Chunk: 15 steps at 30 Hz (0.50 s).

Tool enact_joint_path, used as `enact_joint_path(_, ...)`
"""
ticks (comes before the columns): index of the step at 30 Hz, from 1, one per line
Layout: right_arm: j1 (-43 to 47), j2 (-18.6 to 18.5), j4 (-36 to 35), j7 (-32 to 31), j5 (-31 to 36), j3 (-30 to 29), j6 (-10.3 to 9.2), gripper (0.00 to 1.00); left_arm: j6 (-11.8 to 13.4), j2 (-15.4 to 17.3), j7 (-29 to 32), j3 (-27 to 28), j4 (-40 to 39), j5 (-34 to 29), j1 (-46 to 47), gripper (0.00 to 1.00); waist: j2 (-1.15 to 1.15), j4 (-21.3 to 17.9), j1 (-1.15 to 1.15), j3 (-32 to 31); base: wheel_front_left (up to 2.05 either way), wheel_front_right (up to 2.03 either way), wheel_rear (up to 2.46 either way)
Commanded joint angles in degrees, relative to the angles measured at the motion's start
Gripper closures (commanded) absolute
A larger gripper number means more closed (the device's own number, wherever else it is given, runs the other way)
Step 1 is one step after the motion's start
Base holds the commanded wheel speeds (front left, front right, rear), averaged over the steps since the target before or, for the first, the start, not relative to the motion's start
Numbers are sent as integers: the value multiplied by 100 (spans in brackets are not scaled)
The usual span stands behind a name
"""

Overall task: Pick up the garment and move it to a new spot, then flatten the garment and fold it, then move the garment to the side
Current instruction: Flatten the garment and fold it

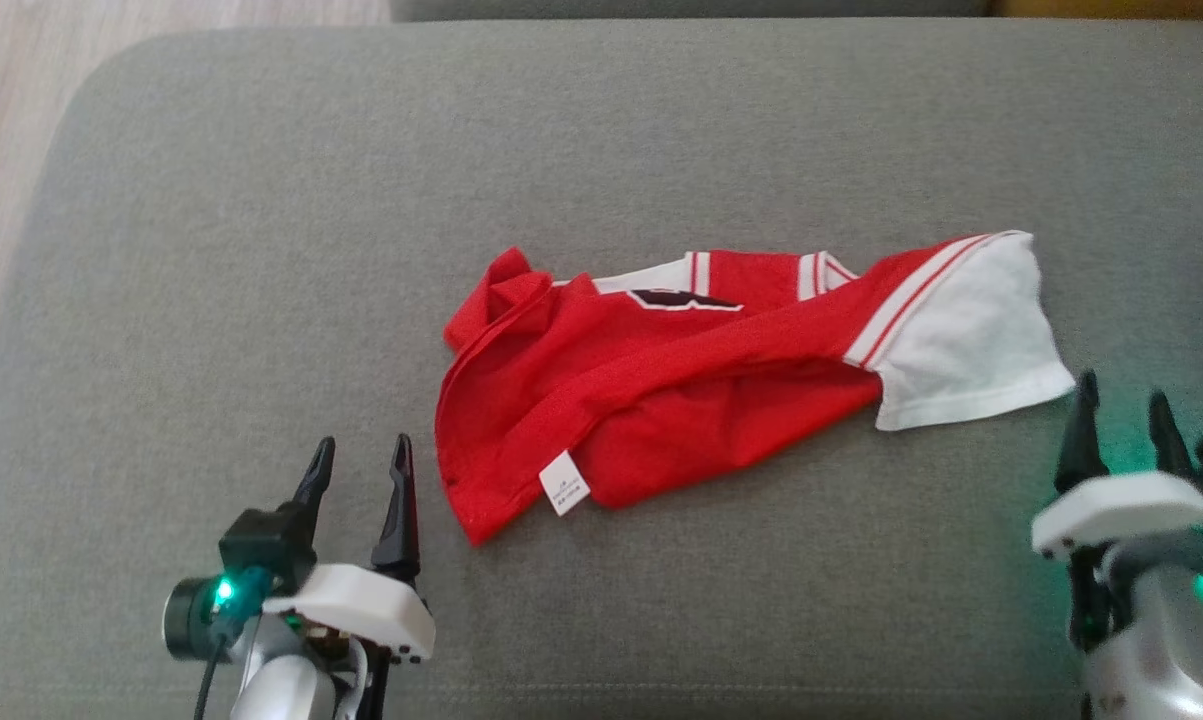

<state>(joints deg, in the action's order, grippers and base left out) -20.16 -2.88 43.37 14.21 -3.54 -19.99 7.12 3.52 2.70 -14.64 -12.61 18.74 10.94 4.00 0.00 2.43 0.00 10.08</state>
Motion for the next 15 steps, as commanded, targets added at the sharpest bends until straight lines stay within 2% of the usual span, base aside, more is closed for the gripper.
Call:
enact_joint_path(1,4,1,-207,76,-11,91,36,0,1,18,-36,187,-152,-53,89,0,0,-80,0,-72,0,0,0)
enact_joint_path(7,288,1,-555,78,69,159,36,0,37,18,-36,240,-117,-73,14,0,0,-195,0,-202,0,0,0)
enact_joint_path(15,542,1,-1760,78,89,1349,36,0,103,18,-36,302,-74,-93,-121,0,0,-265,0,-407,0,0,0)
